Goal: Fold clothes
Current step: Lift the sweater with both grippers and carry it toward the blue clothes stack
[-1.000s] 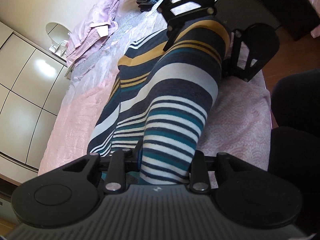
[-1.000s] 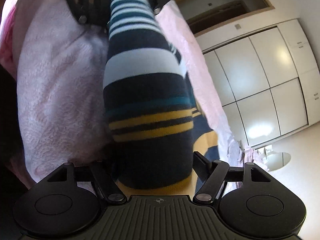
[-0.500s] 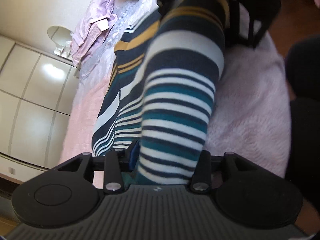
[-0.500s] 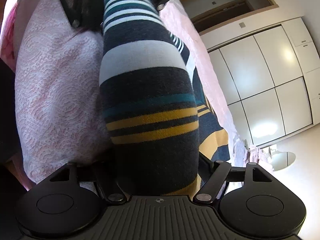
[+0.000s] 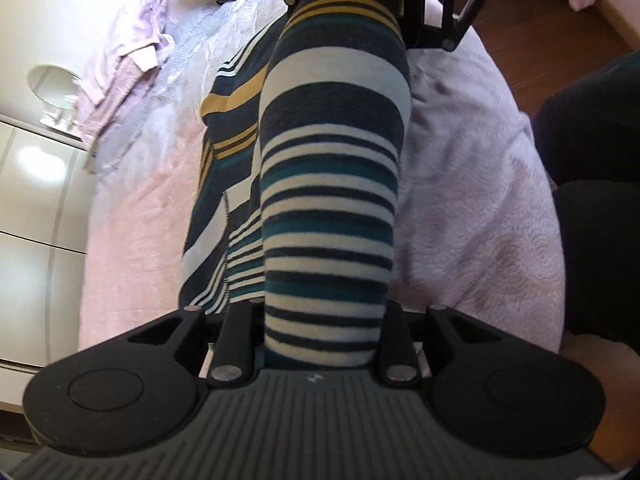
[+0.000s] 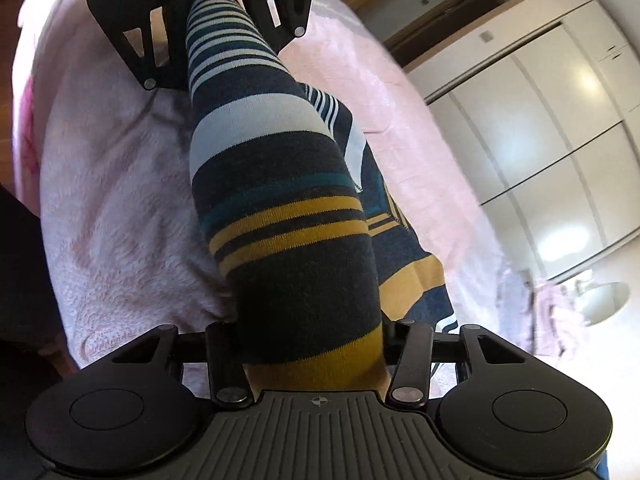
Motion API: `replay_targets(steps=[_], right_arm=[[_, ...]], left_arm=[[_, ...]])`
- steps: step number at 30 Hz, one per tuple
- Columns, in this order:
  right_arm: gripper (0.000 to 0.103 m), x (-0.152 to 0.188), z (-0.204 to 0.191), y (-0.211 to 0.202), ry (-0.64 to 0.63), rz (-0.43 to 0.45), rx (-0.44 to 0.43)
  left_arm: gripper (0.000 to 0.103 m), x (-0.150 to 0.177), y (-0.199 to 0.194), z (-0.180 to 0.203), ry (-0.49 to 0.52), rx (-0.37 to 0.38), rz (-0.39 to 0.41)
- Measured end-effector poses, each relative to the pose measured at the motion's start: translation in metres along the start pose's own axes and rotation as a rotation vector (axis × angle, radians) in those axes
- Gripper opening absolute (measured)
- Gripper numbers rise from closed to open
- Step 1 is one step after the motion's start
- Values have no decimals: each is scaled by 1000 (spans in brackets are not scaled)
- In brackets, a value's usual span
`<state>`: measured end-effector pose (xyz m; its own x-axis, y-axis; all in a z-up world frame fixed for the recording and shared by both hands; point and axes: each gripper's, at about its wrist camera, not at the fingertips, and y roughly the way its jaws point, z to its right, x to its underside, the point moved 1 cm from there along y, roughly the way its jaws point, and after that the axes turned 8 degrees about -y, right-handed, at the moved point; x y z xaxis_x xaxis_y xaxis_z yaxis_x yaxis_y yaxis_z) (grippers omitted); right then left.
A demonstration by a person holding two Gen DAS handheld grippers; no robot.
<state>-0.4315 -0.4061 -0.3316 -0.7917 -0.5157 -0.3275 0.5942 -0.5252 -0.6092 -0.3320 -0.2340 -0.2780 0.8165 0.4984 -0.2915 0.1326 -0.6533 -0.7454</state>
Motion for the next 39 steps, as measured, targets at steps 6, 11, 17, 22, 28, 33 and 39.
replay_targets(steps=[6,11,17,22,28,33,39], right_arm=[[43,-29,87,-25,36,-56,-167],[43,-58,156,-79,97,-120,-270],[43,-52,208,-178,194,-243,-237],[43,-8,266,-232,258,-364,-82],[43,60,352,-291,317,-481,141],[43,151,418,-312,319,-530,296],[43,296,501,-305,287,-518,356]], left_arm=[[20,-29,-59,-67,-31,108,-19],[20,-70,-114,-126,-23,179,25],[20,-143,-139,-173,68,198,186],[20,-231,-139,-214,180,153,361],[20,-366,-121,-258,298,51,556],[20,-492,-82,-277,339,-31,641],[21,-645,0,-302,319,-88,619]])
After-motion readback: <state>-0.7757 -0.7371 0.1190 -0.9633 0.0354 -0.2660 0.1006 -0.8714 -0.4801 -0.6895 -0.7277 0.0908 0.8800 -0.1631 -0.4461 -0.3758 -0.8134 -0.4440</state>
